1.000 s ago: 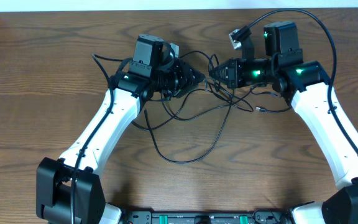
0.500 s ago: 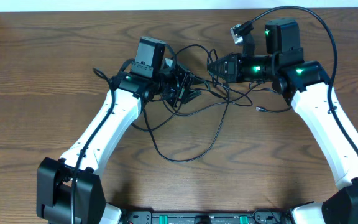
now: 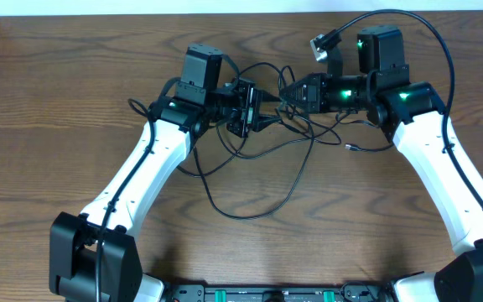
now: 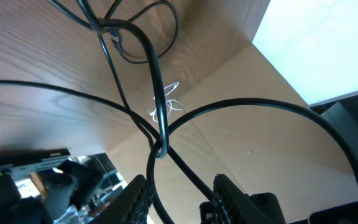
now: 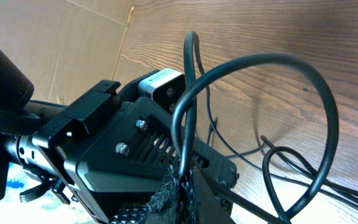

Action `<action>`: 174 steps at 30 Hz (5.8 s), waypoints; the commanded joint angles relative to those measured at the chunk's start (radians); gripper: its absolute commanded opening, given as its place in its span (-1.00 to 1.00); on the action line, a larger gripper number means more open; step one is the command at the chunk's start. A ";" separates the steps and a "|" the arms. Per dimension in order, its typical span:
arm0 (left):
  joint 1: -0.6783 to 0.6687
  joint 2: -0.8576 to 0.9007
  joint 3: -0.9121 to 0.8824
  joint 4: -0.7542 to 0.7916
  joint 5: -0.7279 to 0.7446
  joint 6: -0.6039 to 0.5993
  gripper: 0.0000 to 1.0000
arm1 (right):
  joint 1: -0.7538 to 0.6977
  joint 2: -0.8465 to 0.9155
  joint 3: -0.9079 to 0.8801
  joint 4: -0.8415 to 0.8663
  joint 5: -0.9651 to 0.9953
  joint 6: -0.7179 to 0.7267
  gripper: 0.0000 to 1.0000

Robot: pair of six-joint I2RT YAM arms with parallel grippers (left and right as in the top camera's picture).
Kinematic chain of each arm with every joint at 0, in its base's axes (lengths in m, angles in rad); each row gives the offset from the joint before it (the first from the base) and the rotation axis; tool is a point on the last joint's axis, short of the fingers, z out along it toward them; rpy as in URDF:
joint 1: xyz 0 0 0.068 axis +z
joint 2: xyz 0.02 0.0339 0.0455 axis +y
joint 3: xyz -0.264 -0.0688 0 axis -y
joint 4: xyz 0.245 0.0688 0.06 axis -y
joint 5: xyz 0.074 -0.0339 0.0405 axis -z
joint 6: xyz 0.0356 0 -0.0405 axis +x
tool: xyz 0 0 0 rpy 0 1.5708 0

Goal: Untangle cables

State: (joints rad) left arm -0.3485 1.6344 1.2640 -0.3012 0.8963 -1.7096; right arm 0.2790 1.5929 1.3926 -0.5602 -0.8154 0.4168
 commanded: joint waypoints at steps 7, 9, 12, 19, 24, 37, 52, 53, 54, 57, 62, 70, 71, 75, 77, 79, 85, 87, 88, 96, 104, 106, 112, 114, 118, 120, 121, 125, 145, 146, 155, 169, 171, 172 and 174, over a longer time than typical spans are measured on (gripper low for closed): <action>0.029 0.011 -0.004 0.008 0.003 -0.066 -0.32 | 0.004 -0.016 0.013 0.029 -0.098 -0.010 -0.98; 0.034 0.011 -0.004 0.008 0.004 -0.077 -0.32 | 0.003 -0.016 0.013 0.029 -0.112 -0.011 -0.98; 0.042 0.012 -0.004 0.020 0.007 -0.117 -0.32 | 0.003 -0.016 0.013 0.030 -0.112 -0.014 -0.98; 0.042 0.012 -0.004 0.151 0.046 -0.220 -0.32 | 0.010 -0.016 0.013 0.048 -0.111 -0.021 -0.98; 0.035 0.012 -0.004 0.151 0.046 -0.222 -0.32 | 0.011 -0.016 0.013 0.049 -0.111 -0.021 -0.98; -0.028 0.011 -0.004 0.192 0.068 -0.230 -0.34 | 0.011 -0.016 0.013 0.056 -0.111 -0.029 -0.98; -0.028 0.011 -0.004 0.191 0.072 -0.146 -0.66 | 0.009 -0.016 0.013 0.056 -0.095 -0.033 -0.98; -0.028 0.011 -0.004 0.191 0.072 -0.146 -0.66 | 0.009 -0.016 0.013 0.056 -0.095 -0.033 -0.98; -0.028 0.011 -0.004 0.191 0.072 -0.146 -0.66 | 0.009 -0.016 0.013 0.056 -0.089 -0.033 -0.98; -0.028 0.011 -0.004 0.191 0.077 -0.142 -0.57 | 0.008 -0.016 0.013 0.056 -0.080 -0.033 -0.98; -0.028 0.011 -0.004 0.192 0.171 -0.143 -0.39 | -0.012 -0.016 0.013 0.064 -0.081 -0.043 -0.98; -0.028 0.011 -0.004 0.266 0.196 -0.238 -0.38 | -0.001 -0.016 0.013 0.062 -0.082 -0.052 -0.98; -0.028 0.011 -0.004 0.296 0.197 -0.259 -0.38 | 0.005 -0.016 0.013 0.063 -0.082 -0.052 -0.98; -0.028 0.011 -0.004 0.365 0.217 -0.312 -0.41 | 0.029 -0.016 0.013 0.063 -0.080 -0.059 -0.98; -0.028 0.011 -0.004 0.367 0.219 -0.311 -0.54 | 0.034 -0.016 0.013 0.063 -0.080 -0.059 -0.98; -0.028 0.011 -0.004 0.367 0.219 -0.311 -0.76 | 0.034 -0.016 0.013 0.063 -0.081 -0.059 -0.98; -0.028 0.012 -0.004 0.334 0.192 -0.220 -0.85 | 0.032 -0.016 0.013 0.063 -0.093 -0.054 -0.98; -0.028 0.012 -0.004 0.276 0.151 -0.172 -0.85 | 0.027 -0.016 0.013 0.063 -0.125 -0.055 -0.98; -0.028 0.012 -0.004 0.256 0.138 -0.159 -0.85 | 0.024 -0.016 0.013 0.063 -0.134 -0.055 -0.98; -0.001 0.012 -0.004 -0.035 -0.045 0.043 -0.85 | -0.025 -0.016 0.013 0.039 -0.150 -0.055 -0.98; 0.073 0.012 -0.004 -0.229 -0.228 0.288 -0.85 | -0.064 -0.016 0.013 0.029 -0.163 -0.058 -0.98; 0.083 0.012 -0.004 -0.246 -0.277 0.379 -0.85 | -0.070 -0.016 0.013 0.029 -0.161 -0.057 -0.98; 0.087 0.012 -0.004 -0.304 -0.459 0.574 -0.84 | -0.079 -0.016 0.013 -0.076 0.079 0.000 -0.98; 0.087 0.012 -0.004 -0.333 -0.519 0.576 -0.85 | -0.082 -0.016 0.013 -0.145 0.185 -0.055 -0.98; 0.087 0.012 -0.004 -0.342 -0.554 0.576 -0.85 | -0.081 -0.016 0.013 -0.248 0.428 -0.184 -0.98; 0.087 0.012 -0.004 -0.342 -0.554 0.576 -0.85 | -0.067 -0.013 0.011 -0.303 0.616 -0.243 -0.98; 0.087 0.012 -0.004 -0.343 -0.554 0.576 -0.85 | -0.060 -0.009 0.011 -0.330 0.715 -0.242 -0.98; 0.086 0.012 -0.004 -0.343 -0.554 0.576 -0.85 | -0.057 0.038 -0.028 -0.423 0.998 -0.167 -0.98; 0.086 0.012 -0.004 -0.346 -0.554 0.577 -0.84 | -0.131 0.266 -0.313 -0.105 0.990 -0.003 -0.98; 0.086 0.012 -0.004 -0.346 -0.554 0.576 -0.85 | -0.138 0.265 -0.313 -0.079 0.933 -0.016 -0.98; 0.086 0.012 -0.004 -0.347 -0.553 0.576 -0.84 | -0.178 0.263 -0.313 0.230 0.220 -0.164 -0.98; 0.075 0.012 -0.004 -0.207 -0.444 0.567 -0.85 | -0.146 0.264 -0.313 0.427 0.027 -0.164 -0.98; 0.057 0.012 -0.004 -0.197 -0.452 0.524 -0.85 | -0.130 0.264 -0.313 0.429 0.027 -0.169 -0.98; 0.045 0.012 -0.004 -0.198 -0.471 0.502 -0.84 | -0.117 0.264 -0.313 0.430 0.027 -0.179 -0.98; 0.017 0.012 -0.004 -0.202 -0.529 0.472 -0.85 | -0.095 0.264 -0.313 0.434 0.039 -0.190 -0.98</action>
State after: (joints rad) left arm -0.2932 1.6531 1.2556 -0.4984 0.4198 -1.1782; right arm 0.1471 1.8526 1.0763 -0.1326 -0.7589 0.2630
